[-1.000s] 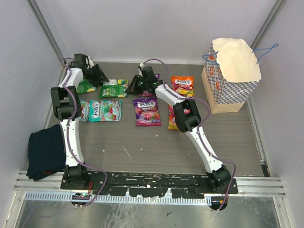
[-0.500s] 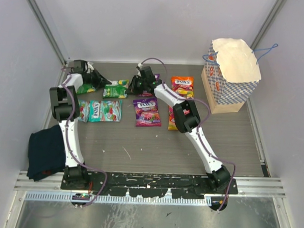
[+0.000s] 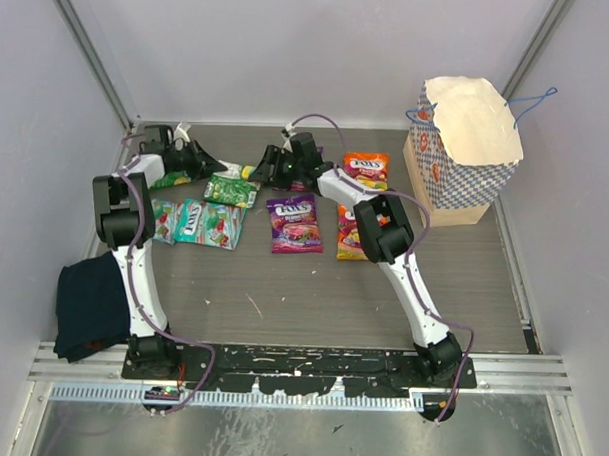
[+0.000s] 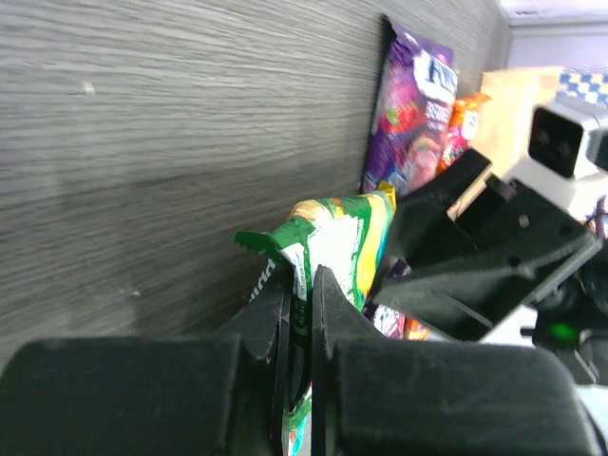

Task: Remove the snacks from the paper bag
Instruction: Adjust the snack at the center of the board.

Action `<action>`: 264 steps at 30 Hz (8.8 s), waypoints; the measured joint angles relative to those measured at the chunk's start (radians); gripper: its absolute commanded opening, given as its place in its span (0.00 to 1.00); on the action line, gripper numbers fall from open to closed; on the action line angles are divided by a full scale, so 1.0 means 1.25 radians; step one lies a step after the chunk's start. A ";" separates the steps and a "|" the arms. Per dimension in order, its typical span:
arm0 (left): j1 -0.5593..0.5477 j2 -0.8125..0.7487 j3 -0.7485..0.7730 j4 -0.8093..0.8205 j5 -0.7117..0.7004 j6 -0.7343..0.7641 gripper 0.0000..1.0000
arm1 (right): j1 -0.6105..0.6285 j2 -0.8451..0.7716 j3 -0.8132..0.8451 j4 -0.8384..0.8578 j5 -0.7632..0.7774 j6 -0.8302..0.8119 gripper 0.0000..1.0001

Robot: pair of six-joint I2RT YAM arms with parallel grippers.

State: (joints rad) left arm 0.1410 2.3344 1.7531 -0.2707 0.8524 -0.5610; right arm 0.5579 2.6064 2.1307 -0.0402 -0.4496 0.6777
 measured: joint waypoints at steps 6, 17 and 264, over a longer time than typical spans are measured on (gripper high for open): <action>0.003 -0.069 -0.100 0.188 0.063 -0.050 0.00 | -0.027 0.000 0.002 0.029 -0.027 0.016 0.62; 0.004 -0.075 -0.107 0.387 0.127 -0.149 0.00 | -0.034 0.001 -0.012 0.169 -0.154 0.092 0.52; 0.128 0.088 0.364 -0.272 -0.664 0.359 0.86 | 0.112 -0.869 -0.865 -0.150 0.443 -0.170 1.00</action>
State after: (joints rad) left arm 0.3016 2.4447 2.2086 -0.6109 0.0219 -0.1127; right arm 0.6979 1.5196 1.0489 -0.2276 0.1036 0.4656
